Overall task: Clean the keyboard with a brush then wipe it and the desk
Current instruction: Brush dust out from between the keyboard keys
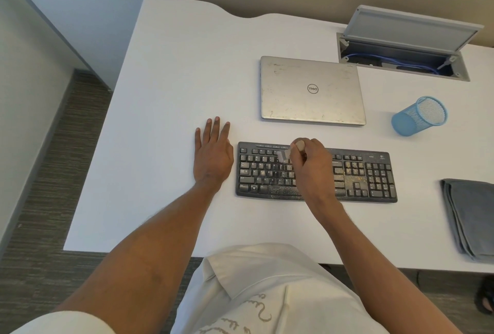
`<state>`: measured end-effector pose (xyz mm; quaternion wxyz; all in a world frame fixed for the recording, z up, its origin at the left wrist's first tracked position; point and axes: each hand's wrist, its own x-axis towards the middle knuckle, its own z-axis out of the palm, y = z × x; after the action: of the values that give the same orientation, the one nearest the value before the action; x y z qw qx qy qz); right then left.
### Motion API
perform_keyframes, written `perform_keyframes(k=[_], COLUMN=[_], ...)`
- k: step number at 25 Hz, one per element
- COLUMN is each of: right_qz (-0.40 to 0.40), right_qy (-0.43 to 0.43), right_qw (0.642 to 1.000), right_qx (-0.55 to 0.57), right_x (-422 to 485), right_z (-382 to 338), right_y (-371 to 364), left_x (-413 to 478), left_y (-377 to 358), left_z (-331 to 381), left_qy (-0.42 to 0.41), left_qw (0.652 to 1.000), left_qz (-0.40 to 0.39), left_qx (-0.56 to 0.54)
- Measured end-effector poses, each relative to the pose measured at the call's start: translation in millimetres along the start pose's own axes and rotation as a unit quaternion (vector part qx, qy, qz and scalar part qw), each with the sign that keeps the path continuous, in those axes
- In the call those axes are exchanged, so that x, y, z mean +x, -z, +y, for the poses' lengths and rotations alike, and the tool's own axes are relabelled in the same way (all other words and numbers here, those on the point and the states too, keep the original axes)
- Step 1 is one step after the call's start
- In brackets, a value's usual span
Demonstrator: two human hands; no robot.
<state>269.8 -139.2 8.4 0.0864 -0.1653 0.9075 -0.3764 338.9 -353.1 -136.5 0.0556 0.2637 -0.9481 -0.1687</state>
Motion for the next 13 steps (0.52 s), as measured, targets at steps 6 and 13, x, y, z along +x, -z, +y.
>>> perform_keyframes(k=[6, 13], right_qz=[-0.031, -0.025], right_qy=[0.003, 0.022], right_qw=[0.999, 0.999], right_qx=[-0.030, -0.014], right_x=[-3, -1], right_z=[7, -1], right_y=[-7, 3], left_x=[0, 0], left_y=[0, 1], left_z=[0, 0], left_qy=[0.000, 0.000], left_qw=[1.000, 1.000], left_qz=[0.000, -0.002], left_qx=[0.002, 0.002])
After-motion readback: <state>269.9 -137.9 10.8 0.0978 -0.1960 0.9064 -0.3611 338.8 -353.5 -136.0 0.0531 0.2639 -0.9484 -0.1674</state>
